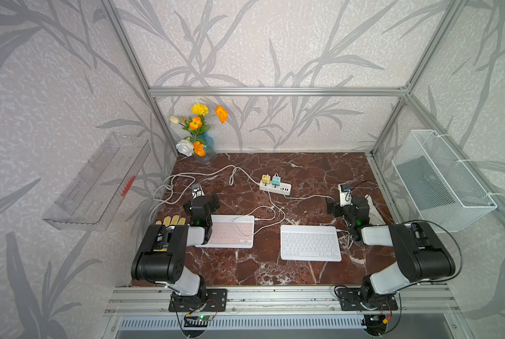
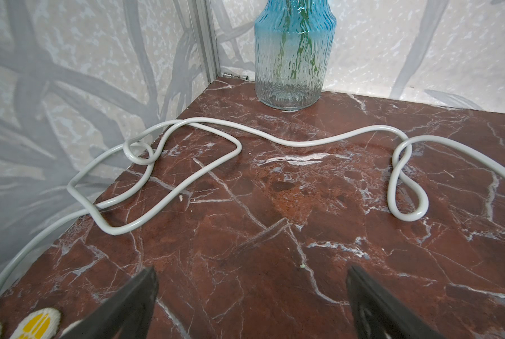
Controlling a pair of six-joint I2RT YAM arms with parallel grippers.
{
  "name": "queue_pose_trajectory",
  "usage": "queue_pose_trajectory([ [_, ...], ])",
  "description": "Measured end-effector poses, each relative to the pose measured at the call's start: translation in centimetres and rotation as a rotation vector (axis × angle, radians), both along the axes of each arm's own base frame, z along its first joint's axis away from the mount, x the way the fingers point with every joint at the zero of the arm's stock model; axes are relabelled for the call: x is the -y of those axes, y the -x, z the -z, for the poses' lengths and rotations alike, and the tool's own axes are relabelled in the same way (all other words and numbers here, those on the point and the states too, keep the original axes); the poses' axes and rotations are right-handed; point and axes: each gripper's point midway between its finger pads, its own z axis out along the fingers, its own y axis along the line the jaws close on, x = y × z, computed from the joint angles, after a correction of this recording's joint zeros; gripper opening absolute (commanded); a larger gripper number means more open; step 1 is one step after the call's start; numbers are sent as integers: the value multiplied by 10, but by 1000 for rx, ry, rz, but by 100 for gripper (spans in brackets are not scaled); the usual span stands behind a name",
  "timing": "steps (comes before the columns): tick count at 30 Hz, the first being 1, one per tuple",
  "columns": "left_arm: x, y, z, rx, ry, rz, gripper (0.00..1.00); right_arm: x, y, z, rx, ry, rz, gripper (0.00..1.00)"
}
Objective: Unplug the wireless keyboard
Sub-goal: Move the keyboard to the center of the board.
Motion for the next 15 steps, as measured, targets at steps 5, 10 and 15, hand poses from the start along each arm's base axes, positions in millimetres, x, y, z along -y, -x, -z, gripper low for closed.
queue_pose_trajectory([
  [5, 0, 0, 0, 0, 0, 0, 100, 0, 0, 0, 0, 0, 1, 99],
  [10, 0, 0, 0, 0, 0, 0, 100, 0, 0, 0, 0, 0, 2, 99],
  [15, -1, 1, -1, -7, 0, -3, 99, 2, 1, -3, -1, -3, 15, 99],
])
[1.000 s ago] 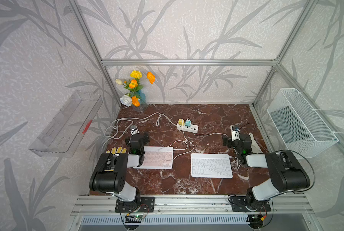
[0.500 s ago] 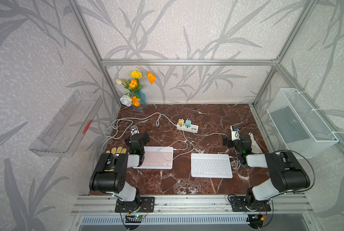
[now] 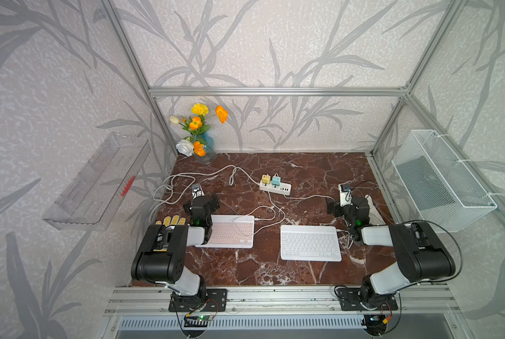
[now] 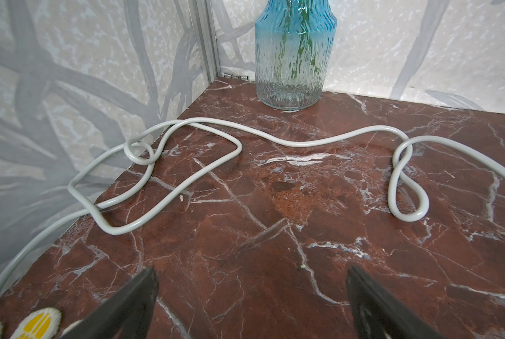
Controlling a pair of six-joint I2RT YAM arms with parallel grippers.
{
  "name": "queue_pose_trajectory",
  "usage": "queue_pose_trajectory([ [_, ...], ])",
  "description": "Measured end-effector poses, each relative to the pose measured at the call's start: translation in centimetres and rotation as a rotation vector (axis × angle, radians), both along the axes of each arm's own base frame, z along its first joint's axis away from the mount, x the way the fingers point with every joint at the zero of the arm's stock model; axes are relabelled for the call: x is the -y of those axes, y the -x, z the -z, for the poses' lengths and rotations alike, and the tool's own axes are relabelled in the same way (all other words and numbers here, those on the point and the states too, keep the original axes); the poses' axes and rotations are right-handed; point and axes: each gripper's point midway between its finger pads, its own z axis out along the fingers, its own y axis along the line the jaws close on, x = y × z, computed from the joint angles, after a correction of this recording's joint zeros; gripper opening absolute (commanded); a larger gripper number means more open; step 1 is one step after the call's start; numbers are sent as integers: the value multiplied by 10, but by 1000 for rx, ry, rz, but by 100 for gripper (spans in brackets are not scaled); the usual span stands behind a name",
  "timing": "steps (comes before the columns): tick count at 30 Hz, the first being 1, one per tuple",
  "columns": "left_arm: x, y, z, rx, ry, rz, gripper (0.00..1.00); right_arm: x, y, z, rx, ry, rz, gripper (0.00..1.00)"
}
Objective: Unplug the wireless keyboard
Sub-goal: Move the keyboard to the center of the board.
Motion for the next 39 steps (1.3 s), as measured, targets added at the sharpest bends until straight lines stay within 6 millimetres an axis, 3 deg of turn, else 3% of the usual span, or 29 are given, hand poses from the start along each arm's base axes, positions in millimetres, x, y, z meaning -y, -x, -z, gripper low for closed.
queue_pose_trajectory([
  [2, -1, 1, -2, -46, 1, 2, 98, 1, 3, -8, -24, 0, 6, 99],
  [7, 2, -12, -55, -5, 7, 14, 99, -2, -5, -72, 68, -25, -6, 99],
  [10, 7, -17, -76, -9, 31, 39, 99, -8, -7, -91, 71, -68, -23, 99],
  [14, 16, -21, -89, -35, 104, 68, 99, -22, -5, -94, -3, -123, -57, 99],
  [23, 53, -22, -83, -160, 315, 155, 98, -99, 8, -113, -151, -176, -243, 99],
  [29, 88, -23, -80, -223, 404, 232, 97, -136, 23, -107, -268, -219, -296, 99],
  [32, 109, -19, -78, -260, 445, 271, 97, -139, 30, -102, -343, -250, -267, 99],
  [39, 184, 2, -75, -356, 526, 420, 96, -113, 59, -81, -506, -287, -91, 99],
])
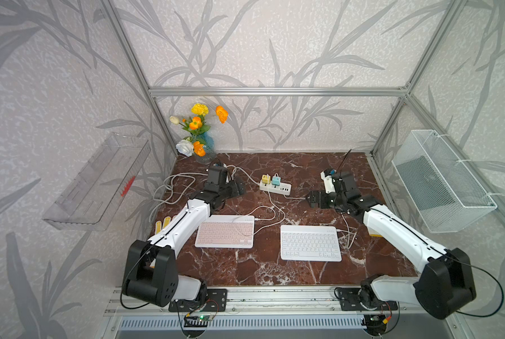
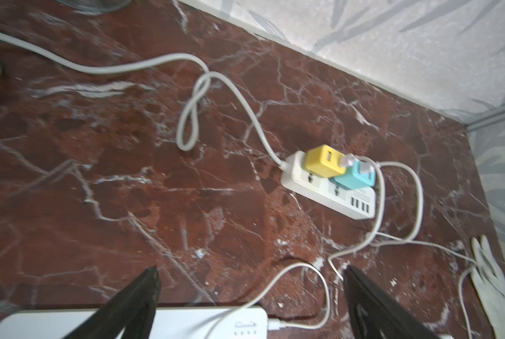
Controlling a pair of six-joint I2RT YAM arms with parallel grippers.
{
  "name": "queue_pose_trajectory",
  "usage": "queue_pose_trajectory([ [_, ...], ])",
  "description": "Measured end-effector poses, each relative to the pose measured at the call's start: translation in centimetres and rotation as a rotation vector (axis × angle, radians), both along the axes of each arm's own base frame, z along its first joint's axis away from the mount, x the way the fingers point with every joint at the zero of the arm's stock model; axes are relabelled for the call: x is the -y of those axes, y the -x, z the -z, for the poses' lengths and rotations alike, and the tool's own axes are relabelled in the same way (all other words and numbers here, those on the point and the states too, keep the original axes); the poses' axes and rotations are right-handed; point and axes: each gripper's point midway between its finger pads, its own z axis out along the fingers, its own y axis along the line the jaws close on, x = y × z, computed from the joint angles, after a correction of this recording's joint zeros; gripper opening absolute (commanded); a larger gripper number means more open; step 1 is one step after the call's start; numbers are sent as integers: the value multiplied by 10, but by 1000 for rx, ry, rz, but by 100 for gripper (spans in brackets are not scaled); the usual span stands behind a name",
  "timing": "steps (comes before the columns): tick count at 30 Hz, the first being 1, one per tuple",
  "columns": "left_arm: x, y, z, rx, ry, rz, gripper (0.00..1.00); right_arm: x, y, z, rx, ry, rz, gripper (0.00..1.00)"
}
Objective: Unplug the wireless keyboard
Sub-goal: Move the keyboard to the center of the board.
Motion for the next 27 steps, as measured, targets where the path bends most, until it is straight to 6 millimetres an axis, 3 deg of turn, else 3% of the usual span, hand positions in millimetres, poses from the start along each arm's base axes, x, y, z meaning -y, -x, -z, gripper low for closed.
queue_pose_trajectory([
  [7, 81, 41, 20, -107, 59, 174, 96, 24, 46, 26, -170, -73, 201, 99],
  [13, 123, 70, 34, -180, 76, 281, 96, 43, 87, 67, -330, -111, 392, 99],
  [22, 177, 84, 50, -248, 85, 416, 96, 69, 107, 102, -423, -186, 648, 97],
  [27, 195, 92, 71, -308, 74, 464, 95, 91, 110, 116, -433, -228, 761, 97],
])
